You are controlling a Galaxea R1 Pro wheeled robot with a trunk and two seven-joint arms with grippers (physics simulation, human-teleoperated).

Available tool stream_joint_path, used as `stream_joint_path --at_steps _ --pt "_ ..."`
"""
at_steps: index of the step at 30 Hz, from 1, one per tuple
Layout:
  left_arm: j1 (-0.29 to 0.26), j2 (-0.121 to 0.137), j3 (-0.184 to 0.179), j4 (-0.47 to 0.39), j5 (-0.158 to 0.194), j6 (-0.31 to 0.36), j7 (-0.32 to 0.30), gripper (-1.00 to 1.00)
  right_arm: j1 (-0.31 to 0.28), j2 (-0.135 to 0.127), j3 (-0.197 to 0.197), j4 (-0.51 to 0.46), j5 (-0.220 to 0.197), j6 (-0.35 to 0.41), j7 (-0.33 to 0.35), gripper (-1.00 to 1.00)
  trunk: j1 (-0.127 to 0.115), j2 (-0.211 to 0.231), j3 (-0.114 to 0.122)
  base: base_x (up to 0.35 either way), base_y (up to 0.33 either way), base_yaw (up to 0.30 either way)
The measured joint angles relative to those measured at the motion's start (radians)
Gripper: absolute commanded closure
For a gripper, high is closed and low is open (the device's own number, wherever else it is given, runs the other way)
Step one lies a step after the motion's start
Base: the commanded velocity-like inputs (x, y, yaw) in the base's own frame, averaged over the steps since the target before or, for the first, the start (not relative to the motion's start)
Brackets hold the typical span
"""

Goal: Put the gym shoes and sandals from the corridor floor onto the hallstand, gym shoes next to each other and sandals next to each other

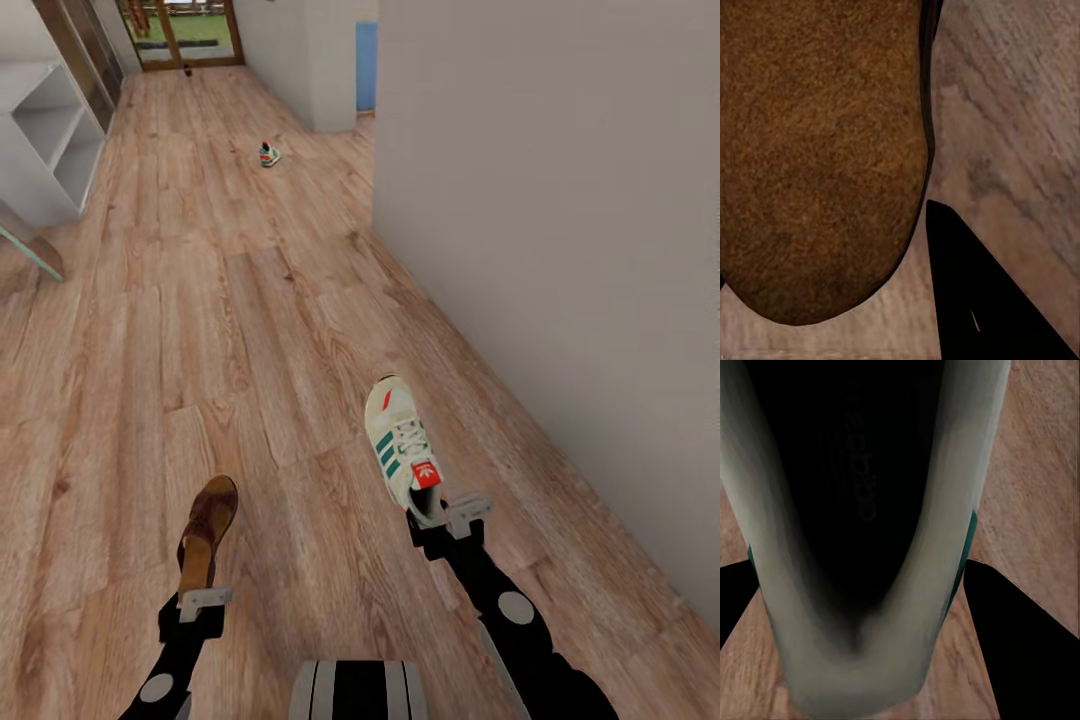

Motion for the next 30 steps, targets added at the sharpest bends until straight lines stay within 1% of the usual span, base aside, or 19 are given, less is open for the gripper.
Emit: stream_joint_path --at_steps 1,2,4,5,8,10,11,13,14,16,17,19,20,21,22,25,30 --pt "0.005 0.000 -0.001 0.000 0.000 0.000 0.006 1.00 0.011 -0.001 0.000 0.012 0.000 -0.025 -0.002 1.00 0.000 0.000 0.005 0.000 0.000 0.000" --pt "0.014 -0.001 0.000 0.000 0.001 0.000 0.017 1.00 0.030 -0.003 0.000 0.040 0.000 -0.070 -0.004 1.00 -0.001 0.000 0.011 0.000 0.000 0.000" --pt "0.026 -0.002 0.000 0.000 0.001 -0.001 0.027 1.00 0.048 -0.004 0.000 0.074 0.000 -0.111 -0.006 1.00 -0.002 0.001 0.022 0.000 0.000 0.000" --pt "0.037 -0.002 0.000 0.000 0.002 -0.001 0.036 1.00 0.061 -0.005 0.000 0.113 0.000 -0.143 -0.007 1.00 -0.002 0.001 0.027 0.000 0.000 0.000" --pt "0.061 -0.004 0.000 0.000 0.003 -0.002 0.050 1.00 0.085 -0.007 0.000 0.205 0.000 -0.204 -0.009 1.00 -0.004 0.002 0.043 0.000 0.000 0.000" --pt "0.088 -0.008 0.000 0.001 0.006 -0.006 0.056 1.00 0.102 -0.016 -0.001 0.307 0.000 -0.291 -0.017 1.00 -0.004 0.002 0.054 0.000 0.000 0.000" --pt "0.094 -0.009 0.000 0.000 0.006 -0.009 0.057 1.00 0.106 -0.020 -0.001 0.336 0.000 -0.317 -0.021 1.00 -0.005 0.003 0.060 0.000 0.000 0.000" --pt "0.112 -0.011 0.000 0.002 0.008 -0.025 0.059 1.00 0.114 -0.043 -0.003 0.451 -0.003 -0.422 -0.041 1.00 -0.006 0.003 0.071 0.000 0.000 0.000" --pt "0.116 -0.012 0.000 0.004 0.008 -0.030 0.059 1.00 0.115 -0.049 -0.003 0.478 -0.003 -0.449 -0.045 1.00 -0.006 0.003 0.076 0.000 0.000 0.000" --pt "0.134 -0.012 0.000 0.011 0.010 -0.040 0.059 1.00 0.119 -0.064 -0.004 0.565 -0.004 -0.549 -0.056 1.00 -0.007 0.004 0.087 0.000 0.000 0.000" --pt "0.156 -0.013 0.000 0.013 0.011 -0.045 0.060 1.00 0.121 -0.072 -0.004 0.626 -0.005 -0.604 -0.059 1.00 -0.008 0.004 0.092 0.000 0.000 0.000" --pt "0.174 -0.012 0.000 0.013 0.011 -0.050 0.060 1.00 0.124 -0.080 -0.005 0.693 -0.006 -0.638 -0.062 1.00 -0.008 0.004 0.103 0.000 0.000 0.000" --pt "0.186 -0.007 0.001 0.014 0.012 -0.052 0.060 1.00 0.125 -0.086 -0.006 0.774 -0.007 -0.677 -0.072 1.00 -0.009 0.005 0.109 0.000 0.000 0.000" --pt "0.189 -0.006 0.000 0.014 0.010 -0.052 0.060 1.00 0.125 -0.088 -0.006 0.808 -0.007 -0.701 -0.077 1.00 -0.009 0.005 0.114 0.000 0.000 0.000" --pt "0.193 -0.003 0.000 0.014 0.011 -0.053 0.060 1.00 0.126 -0.090 -0.007 0.848 -0.007 -0.748 -0.086 1.00 -0.010 0.005 0.119 0.000 0.000 0.000" --pt "0.195 -0.003 0.000 0.015 0.010 -0.053 0.060 1.00 0.126 -0.091 -0.007 0.871 -0.006 -0.778 -0.091 1.00 -0.011 0.006 0.136 0.000 0.000 0.000" --pt "0.197 -0.005 0.000 0.016 0.010 -0.054 0.060 1.00 0.126 -0.089 -0.008 0.884 -0.007 -0.786 -0.092 1.00 -0.014 0.007 0.163 0.000 0.000 0.000"
